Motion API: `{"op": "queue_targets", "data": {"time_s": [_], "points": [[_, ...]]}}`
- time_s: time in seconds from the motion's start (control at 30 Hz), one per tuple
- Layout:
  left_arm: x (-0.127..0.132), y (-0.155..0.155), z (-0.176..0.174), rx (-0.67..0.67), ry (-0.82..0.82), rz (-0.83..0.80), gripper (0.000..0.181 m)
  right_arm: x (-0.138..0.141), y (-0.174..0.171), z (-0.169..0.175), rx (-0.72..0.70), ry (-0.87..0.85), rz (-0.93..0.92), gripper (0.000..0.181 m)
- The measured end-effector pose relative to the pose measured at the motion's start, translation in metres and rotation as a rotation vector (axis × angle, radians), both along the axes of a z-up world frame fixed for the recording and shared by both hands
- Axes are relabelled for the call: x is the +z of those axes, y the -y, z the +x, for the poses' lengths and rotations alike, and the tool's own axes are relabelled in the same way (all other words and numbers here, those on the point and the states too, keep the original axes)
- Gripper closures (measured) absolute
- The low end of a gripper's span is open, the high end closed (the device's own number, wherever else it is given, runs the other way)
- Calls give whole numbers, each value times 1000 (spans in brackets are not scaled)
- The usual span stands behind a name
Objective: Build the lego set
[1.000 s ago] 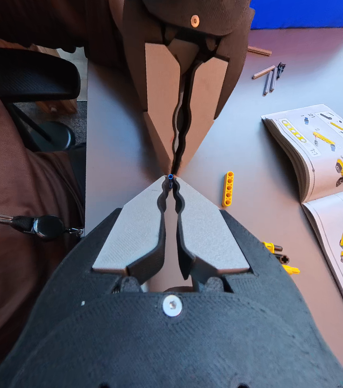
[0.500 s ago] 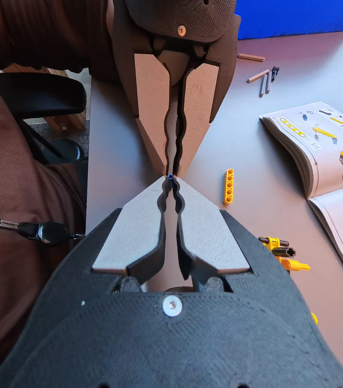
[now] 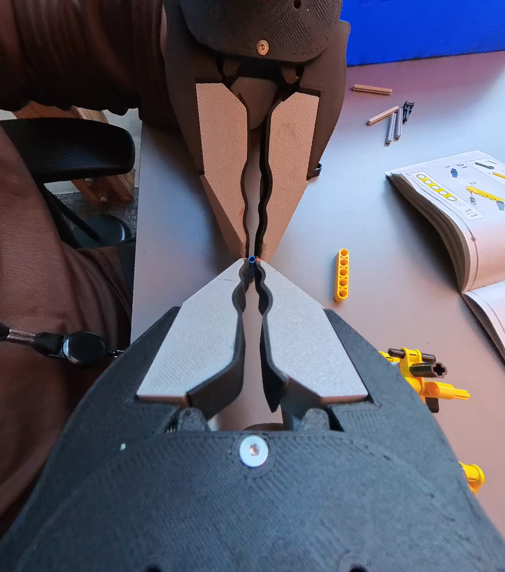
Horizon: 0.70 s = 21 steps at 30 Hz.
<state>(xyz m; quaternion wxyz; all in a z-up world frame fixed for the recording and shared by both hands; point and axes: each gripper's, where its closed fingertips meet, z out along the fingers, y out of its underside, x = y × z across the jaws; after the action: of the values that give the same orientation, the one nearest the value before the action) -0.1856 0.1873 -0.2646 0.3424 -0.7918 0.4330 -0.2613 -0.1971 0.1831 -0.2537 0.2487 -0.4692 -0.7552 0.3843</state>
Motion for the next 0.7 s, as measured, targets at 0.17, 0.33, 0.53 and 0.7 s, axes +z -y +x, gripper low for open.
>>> {"op": "queue_targets", "data": {"time_s": [0.17,0.33,0.53,0.7], "points": [[0,0,0,0,-11,12,180,0,1,0,-5,-15,-24,181],[-1,1,1,-2,-18,15,180,0,1,1,-5,-16,-26,181],[-1,2,1,-3,-31,6,180,-1,1,1,-2,-17,-25,181],[-1,2,0,-6,-67,6,180,-1,1,2,-3,-27,-5,181]]}}
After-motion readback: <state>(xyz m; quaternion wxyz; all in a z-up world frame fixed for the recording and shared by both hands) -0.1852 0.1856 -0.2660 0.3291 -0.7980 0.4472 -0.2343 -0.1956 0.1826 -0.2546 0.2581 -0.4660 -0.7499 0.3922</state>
